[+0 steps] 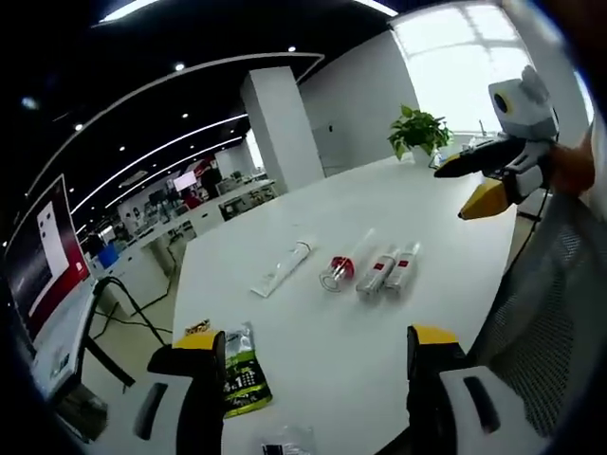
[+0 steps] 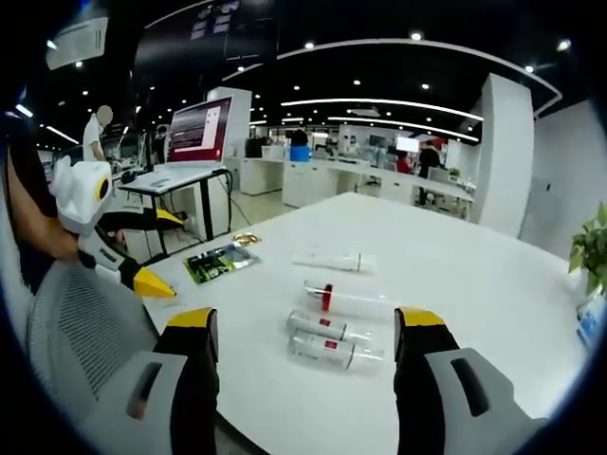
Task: Arrange the skincare products in the storage area until every visible bottle or jar stands upright without overlapping.
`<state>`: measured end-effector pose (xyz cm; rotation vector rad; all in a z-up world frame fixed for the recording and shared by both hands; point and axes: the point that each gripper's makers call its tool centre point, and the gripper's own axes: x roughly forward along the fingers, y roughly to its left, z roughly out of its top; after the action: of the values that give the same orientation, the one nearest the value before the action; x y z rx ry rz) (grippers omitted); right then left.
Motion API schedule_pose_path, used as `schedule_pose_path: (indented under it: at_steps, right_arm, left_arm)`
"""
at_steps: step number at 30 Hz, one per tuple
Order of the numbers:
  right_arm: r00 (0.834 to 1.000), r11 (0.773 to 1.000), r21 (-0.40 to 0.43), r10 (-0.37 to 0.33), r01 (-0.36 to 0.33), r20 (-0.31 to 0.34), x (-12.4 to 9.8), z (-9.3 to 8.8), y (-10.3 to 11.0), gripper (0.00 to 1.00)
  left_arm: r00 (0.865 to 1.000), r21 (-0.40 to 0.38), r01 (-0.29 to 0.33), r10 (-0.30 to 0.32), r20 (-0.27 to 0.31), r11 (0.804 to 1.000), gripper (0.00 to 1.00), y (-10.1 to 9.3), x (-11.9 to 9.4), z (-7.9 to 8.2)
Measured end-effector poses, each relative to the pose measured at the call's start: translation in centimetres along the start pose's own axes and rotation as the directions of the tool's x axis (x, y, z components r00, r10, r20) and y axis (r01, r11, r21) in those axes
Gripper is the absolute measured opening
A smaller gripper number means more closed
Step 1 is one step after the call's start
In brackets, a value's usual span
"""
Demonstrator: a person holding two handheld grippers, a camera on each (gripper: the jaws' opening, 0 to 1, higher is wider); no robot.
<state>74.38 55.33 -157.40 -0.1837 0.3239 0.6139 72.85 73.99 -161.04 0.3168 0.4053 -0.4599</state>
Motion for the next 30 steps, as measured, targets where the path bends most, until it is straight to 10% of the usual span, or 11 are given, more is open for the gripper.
schedule_pose_path:
  at_steps: [30]
  right_arm:
    - [0.993,0.992,-0.048,0.118,-0.119,-0.018,0.4,0.1,3.1,0.7]
  left_arm:
    - [1.0,-0.066,0.017,-0.016,0.014,0.998,0.72,0.0,-0.1,0.0]
